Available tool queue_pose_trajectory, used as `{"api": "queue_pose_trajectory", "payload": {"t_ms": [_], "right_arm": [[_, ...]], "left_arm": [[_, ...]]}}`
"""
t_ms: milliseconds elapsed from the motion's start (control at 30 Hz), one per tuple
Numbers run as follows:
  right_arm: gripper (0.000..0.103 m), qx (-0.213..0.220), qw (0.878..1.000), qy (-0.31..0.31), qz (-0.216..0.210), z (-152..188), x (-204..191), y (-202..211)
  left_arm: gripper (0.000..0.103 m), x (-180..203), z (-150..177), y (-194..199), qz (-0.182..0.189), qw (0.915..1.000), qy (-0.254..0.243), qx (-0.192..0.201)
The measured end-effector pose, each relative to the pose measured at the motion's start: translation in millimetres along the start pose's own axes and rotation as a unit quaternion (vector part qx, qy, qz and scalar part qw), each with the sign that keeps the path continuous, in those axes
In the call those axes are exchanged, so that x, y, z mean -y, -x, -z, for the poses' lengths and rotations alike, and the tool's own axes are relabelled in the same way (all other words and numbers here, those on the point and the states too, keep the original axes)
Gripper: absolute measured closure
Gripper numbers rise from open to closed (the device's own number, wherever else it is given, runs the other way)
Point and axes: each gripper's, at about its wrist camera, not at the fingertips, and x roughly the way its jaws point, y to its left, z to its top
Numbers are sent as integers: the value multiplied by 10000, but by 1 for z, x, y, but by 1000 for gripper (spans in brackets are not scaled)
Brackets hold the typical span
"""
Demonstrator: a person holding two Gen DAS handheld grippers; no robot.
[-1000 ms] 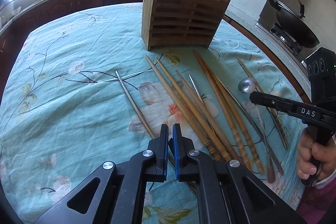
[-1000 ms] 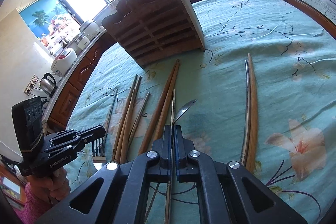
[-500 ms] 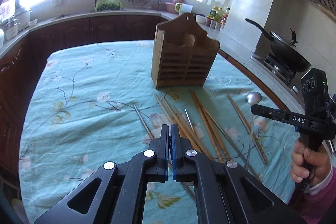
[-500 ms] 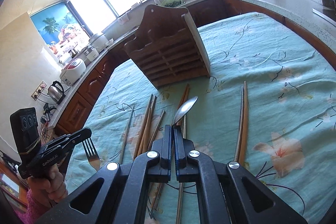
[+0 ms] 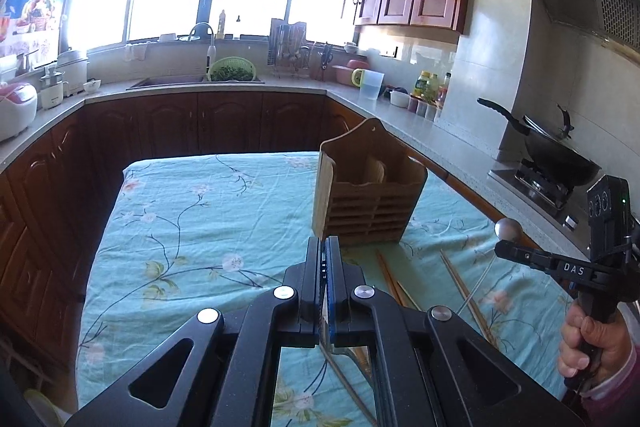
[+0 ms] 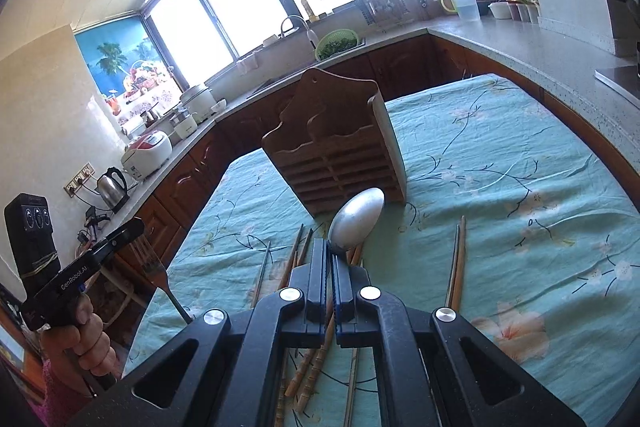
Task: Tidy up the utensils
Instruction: 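Lift the fork and spoon and drop both into the wooden holder, opening both tools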
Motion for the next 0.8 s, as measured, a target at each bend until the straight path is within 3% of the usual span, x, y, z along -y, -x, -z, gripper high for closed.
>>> {"api": "queue_pose_trajectory", "payload": {"t_ms": [300,800], "right_arm": [[101,305,9993,170,123,-31,-1,-1],[101,1455,9830,826,757,-150,-14,-27]], "left_arm": [[103,1,-27,-19,-18,9993,202,301],[103,23,-100,-117,-269,9921,277,1196]]}}
